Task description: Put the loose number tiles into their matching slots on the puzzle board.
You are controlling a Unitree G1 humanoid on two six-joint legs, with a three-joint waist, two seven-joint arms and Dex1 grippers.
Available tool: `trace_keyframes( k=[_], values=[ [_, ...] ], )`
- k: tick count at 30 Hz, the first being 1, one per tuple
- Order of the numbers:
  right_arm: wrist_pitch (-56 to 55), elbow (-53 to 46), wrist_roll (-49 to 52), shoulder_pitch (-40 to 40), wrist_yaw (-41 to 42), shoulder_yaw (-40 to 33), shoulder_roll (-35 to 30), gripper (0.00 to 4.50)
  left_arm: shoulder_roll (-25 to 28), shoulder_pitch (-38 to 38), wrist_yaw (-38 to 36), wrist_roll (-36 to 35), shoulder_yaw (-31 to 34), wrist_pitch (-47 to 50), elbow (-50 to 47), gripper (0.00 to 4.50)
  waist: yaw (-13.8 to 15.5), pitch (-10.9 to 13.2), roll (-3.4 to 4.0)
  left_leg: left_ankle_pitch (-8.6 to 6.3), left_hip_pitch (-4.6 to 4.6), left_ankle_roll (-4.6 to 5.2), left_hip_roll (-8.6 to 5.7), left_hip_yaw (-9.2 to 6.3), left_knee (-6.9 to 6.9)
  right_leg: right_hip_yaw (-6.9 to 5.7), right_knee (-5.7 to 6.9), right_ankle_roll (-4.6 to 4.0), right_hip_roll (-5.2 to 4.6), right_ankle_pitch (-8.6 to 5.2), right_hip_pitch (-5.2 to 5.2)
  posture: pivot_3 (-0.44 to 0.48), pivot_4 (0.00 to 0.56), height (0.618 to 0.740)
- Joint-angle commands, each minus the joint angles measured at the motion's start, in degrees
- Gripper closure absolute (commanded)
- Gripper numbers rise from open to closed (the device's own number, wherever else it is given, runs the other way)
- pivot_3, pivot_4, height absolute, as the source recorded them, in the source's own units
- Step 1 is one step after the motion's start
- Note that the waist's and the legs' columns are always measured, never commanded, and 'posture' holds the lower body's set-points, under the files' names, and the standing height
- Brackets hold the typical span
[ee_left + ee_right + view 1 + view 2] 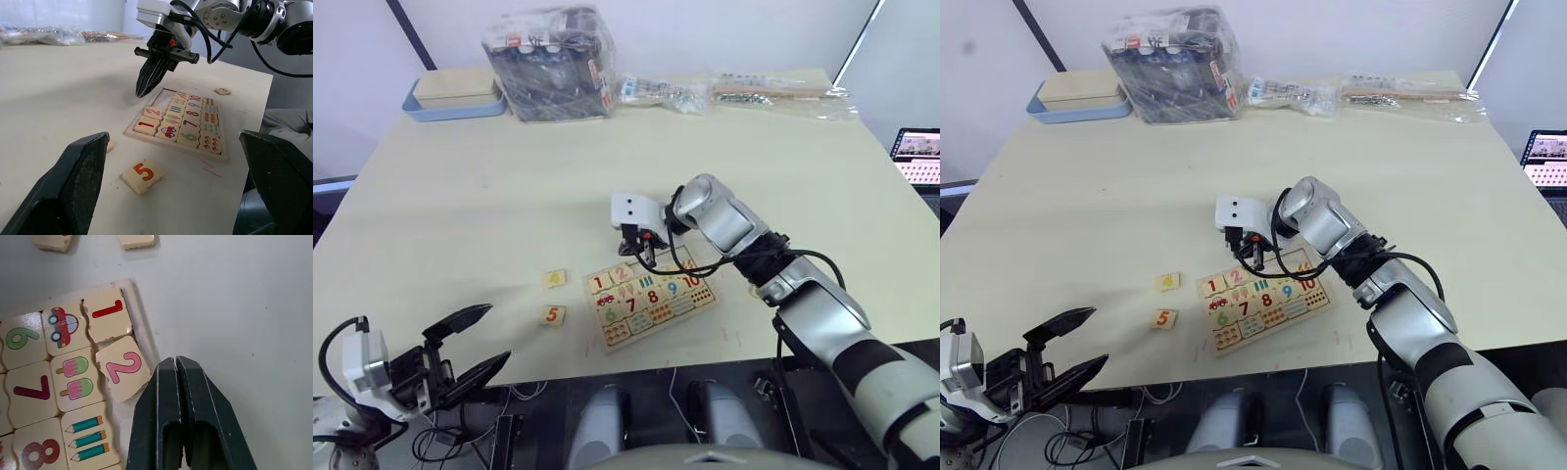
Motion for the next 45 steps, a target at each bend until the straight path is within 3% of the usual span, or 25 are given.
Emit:
trace_keyframes(
  k=[1, 45],
  values=[
    [-1.89, 0.40, -0.58, -0.73, -0.29, -0.22, 0.41, 4.46, 0.51, 0.81, 0.38, -0.87, 1.25, -0.21, -1.61, 0.00, -0.02, 0.00, 0.00, 0.00, 0.00, 0.00, 0.00, 0.00, 0.00, 0.00, 0.00, 0.00, 0.00, 0.00, 0.00, 0.000, 0.150, 0.740],
    [-0.04, -4.02, -2.15, 1.55, 4.91, 1.82, -0.90, 4.46, 0.36, 0.74, 0.86, -0.90, 0.90, -0.46, -1.80, 0.00, -0.01, 0.00, 0.00, 0.00, 0.00, 0.00, 0.00, 0.00, 0.00, 0.00, 0.00, 0.00, 0.00, 0.00, 0.00, 0.000, 0.150, 0.740]
  ],
)
